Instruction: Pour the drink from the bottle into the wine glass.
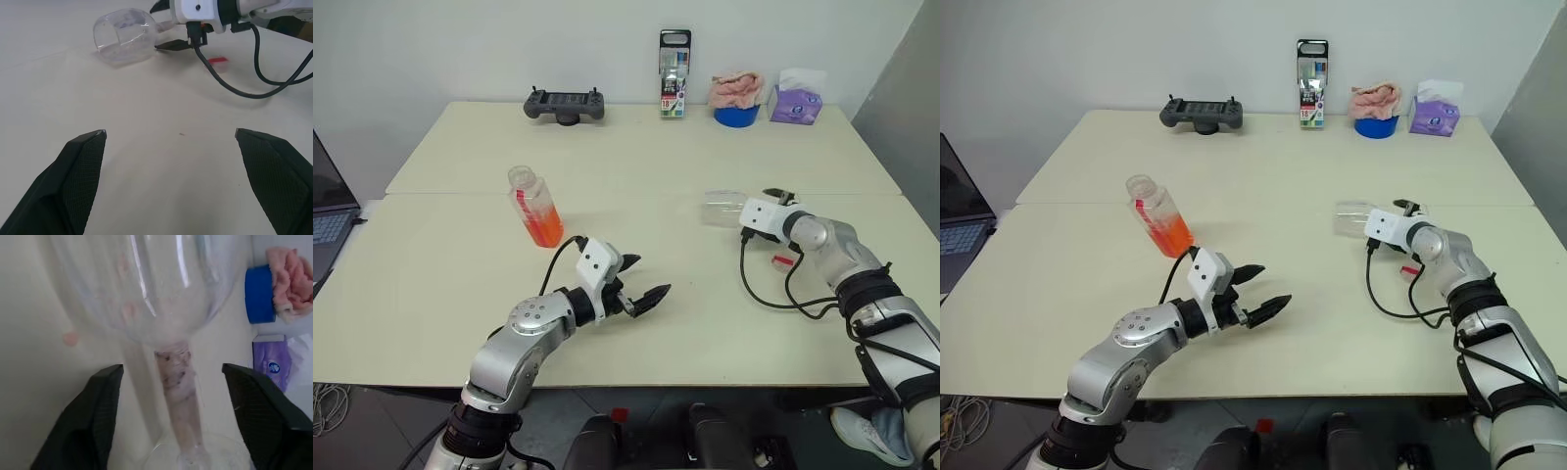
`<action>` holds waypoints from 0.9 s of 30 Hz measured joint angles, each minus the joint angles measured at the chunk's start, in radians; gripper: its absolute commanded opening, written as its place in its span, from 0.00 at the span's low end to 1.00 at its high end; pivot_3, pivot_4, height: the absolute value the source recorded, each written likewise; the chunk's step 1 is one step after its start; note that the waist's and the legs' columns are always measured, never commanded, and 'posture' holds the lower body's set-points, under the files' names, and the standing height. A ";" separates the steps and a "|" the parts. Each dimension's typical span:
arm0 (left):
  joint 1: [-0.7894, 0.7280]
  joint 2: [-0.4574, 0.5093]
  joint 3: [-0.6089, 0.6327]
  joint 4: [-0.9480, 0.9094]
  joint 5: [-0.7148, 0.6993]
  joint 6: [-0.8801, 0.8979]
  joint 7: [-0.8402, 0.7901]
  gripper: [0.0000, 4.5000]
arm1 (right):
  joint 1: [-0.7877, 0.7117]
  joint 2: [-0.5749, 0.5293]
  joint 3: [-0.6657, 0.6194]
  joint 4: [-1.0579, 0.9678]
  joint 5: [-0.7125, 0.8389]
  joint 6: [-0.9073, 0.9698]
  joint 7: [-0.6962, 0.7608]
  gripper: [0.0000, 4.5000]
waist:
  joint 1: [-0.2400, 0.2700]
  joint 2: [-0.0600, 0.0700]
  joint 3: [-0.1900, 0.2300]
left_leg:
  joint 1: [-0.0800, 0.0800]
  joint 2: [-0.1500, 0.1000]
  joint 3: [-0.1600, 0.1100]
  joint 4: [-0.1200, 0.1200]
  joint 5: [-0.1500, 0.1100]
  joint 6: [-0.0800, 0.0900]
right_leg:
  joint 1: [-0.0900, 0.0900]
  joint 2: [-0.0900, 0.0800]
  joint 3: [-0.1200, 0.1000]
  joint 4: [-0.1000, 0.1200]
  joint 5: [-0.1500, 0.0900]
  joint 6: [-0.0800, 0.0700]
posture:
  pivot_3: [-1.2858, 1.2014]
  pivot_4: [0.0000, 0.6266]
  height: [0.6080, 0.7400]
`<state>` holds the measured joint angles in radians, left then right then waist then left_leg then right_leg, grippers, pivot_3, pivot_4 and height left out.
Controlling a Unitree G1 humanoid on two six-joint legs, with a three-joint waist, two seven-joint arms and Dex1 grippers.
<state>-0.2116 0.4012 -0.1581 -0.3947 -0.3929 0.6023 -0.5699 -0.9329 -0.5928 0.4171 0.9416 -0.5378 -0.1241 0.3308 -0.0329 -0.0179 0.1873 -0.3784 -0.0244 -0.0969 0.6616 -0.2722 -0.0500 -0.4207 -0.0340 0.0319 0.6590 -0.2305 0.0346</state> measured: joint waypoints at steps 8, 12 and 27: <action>0.000 -0.003 0.011 0.001 0.007 -0.001 0.008 1.00 | -0.035 0.011 0.012 0.044 -0.052 -0.029 -0.032 0.04 | -0.001 0.000 0.000 | 0.004 0.002 0.006 -0.001 0.000 0.001 | 0.000 0.002 0.006 0.001 0.000 0.000 | 0.52 0.24 1.00; 0.011 0.011 0.024 0.002 0.005 -0.003 -0.004 1.00 | -0.020 0.006 0.008 -0.014 -0.061 -0.040 -0.013 0.04 | -0.004 0.000 0.000 | 0.004 0.002 0.008 -0.001 0.000 0.001 | -0.001 0.003 0.008 0.002 0.000 0.000 | 0.52 0.24 1.00; 0.226 0.054 0.307 -0.277 -0.211 0.070 0.067 1.00 | 0.294 0.524 -0.418 -0.649 0.678 0.324 0.109 0.04 | -0.006 -0.001 -0.001 | 0.005 0.012 0.010 0.000 -0.002 0.003 | -0.001 0.006 0.009 0.003 0.000 0.000 | 0.52 0.24 1.00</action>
<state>0.0141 0.4550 0.1485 -0.6718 -0.6035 0.6720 -0.5029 -0.6388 -0.0690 -0.0005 0.2925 0.1405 0.1996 0.4395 -0.0385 -0.0191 0.1867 -0.3732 -0.0120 -0.0874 0.6613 -0.2746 -0.0468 -0.4215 -0.0277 0.0407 0.6619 -0.2303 0.0350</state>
